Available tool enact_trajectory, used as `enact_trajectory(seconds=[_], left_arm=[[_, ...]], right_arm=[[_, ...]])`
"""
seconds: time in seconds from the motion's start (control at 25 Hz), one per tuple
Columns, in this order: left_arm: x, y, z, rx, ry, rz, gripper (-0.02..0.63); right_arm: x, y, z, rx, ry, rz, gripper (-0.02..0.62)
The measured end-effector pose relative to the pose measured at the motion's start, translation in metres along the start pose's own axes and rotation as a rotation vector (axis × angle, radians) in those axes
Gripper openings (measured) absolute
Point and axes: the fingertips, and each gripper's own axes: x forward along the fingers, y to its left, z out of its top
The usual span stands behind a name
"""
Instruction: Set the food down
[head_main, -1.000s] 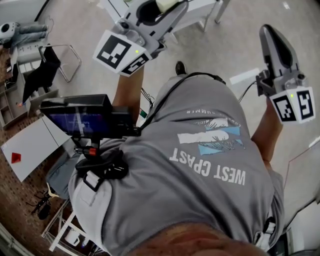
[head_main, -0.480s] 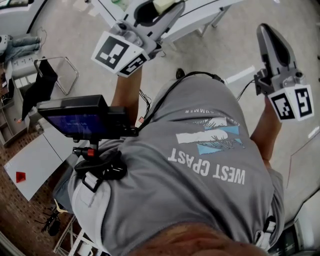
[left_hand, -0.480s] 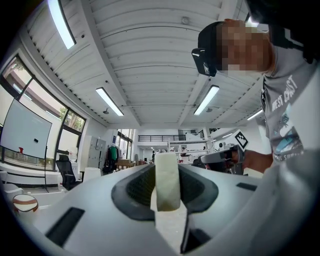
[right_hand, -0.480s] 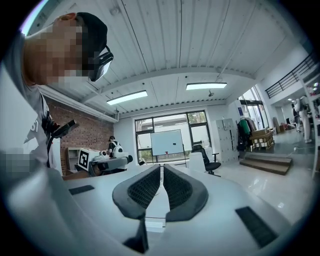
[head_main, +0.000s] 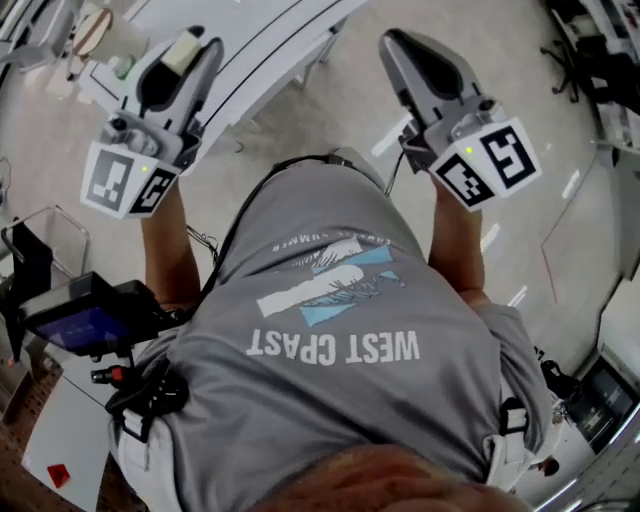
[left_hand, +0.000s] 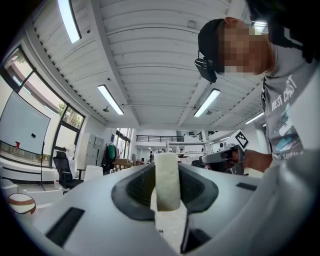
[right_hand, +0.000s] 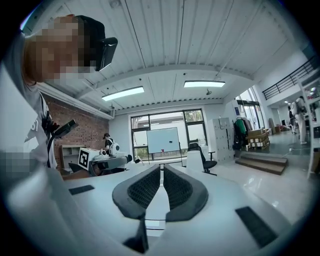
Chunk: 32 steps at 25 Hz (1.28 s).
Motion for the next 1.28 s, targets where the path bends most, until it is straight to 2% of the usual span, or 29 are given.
enact_trajectory(seconds=[0.28,0.6,1.08,1.28], left_arm=[[0.021,-0.051,0.015,0.007,0.003,0.015,0.110],[0.088,0.027,0.008,-0.012,0.015,0.104,0.110],[0.163,0.018,-0.015,0.001,0.026,0.171,0.110],[0.171,0.026,-0.014,0.002,0.038,0.192,0.110]], right_arm=[[-0.051,-0.015,0.013,0.005,0.014,0.014,0.008],[0.031,-0.101,0.034,0.011,0.045,0.098,0.008],[0.025,-0.186,0.031,0.010,0.040,0.169,0.008],[0.030,-0.197,0.035,0.019,0.040,0.181,0.008]])
